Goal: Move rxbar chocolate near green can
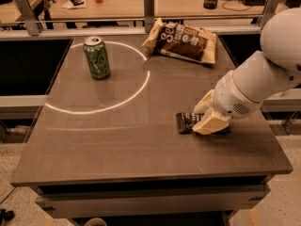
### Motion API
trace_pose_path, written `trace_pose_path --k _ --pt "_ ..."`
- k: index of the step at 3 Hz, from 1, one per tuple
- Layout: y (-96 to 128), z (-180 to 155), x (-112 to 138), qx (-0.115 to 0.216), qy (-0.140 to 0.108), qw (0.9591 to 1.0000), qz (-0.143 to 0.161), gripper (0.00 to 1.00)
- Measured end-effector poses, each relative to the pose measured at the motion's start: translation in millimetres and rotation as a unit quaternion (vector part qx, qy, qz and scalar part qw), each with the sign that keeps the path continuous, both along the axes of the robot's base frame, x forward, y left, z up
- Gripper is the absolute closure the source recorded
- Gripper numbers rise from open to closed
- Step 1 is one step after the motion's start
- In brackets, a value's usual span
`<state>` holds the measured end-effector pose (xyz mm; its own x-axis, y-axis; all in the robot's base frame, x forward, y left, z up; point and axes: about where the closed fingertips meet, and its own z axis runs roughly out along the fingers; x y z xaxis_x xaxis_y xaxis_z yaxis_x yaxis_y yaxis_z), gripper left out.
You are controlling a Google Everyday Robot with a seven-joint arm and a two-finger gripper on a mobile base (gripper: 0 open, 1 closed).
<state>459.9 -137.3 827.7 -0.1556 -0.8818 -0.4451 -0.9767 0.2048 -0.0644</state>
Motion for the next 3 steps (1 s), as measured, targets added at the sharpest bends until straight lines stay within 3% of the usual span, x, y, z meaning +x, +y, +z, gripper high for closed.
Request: trace_pose_path --k 1,3 --pt "8.0 27.6 18.2 0.034 -0.023 0.9991 -0.010 1.00" --pt "38.8 95.6 70.1 0.120 -0.082 0.9891 -0.021 1.00"
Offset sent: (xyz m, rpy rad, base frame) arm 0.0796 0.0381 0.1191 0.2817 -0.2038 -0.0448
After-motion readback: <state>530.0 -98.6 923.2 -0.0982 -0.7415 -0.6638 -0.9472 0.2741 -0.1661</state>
